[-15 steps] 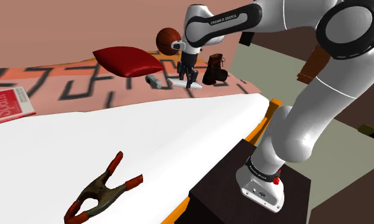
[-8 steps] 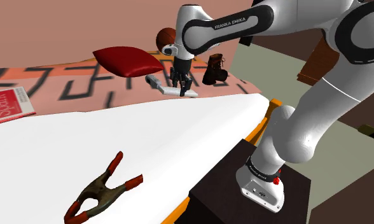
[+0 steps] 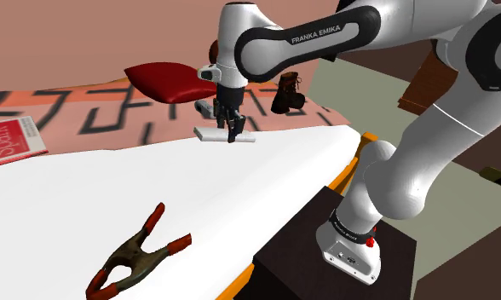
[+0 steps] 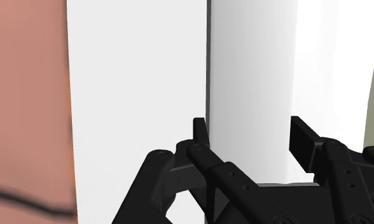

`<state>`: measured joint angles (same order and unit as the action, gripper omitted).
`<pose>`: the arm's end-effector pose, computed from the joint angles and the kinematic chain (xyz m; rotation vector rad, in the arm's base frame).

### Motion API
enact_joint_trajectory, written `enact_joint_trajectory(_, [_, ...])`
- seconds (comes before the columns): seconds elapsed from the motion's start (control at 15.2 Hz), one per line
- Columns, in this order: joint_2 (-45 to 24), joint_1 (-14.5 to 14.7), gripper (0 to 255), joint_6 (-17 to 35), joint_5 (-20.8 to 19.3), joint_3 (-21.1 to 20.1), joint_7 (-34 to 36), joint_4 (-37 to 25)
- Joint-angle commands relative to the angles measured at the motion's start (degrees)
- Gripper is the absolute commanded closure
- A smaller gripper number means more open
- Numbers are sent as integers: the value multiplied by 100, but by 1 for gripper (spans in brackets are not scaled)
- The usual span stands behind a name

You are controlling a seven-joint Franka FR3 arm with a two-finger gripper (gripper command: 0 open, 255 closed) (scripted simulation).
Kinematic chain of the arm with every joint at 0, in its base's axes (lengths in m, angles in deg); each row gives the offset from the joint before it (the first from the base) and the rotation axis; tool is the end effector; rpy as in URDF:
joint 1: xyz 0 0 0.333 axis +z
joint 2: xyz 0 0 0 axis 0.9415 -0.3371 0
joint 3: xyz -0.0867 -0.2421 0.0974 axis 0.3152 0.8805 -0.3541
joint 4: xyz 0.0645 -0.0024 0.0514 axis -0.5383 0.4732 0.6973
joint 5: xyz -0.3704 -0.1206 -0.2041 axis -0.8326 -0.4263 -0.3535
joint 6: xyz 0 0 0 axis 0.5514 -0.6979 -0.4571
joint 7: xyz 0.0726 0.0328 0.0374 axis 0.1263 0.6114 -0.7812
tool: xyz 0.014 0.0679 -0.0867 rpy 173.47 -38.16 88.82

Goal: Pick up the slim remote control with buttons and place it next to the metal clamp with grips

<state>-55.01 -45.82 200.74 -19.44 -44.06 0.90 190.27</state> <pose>0.4887 0.1807 0.3854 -2.4794 -1.9051 0.0217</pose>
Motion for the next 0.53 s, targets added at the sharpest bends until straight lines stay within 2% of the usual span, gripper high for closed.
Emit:
enact_joint_trajectory(0.0, [31,142,255,50,60,-206,321,78])
enact_joint_trajectory(0.46, [-224,580,255,57,235,-835,1293,-184])
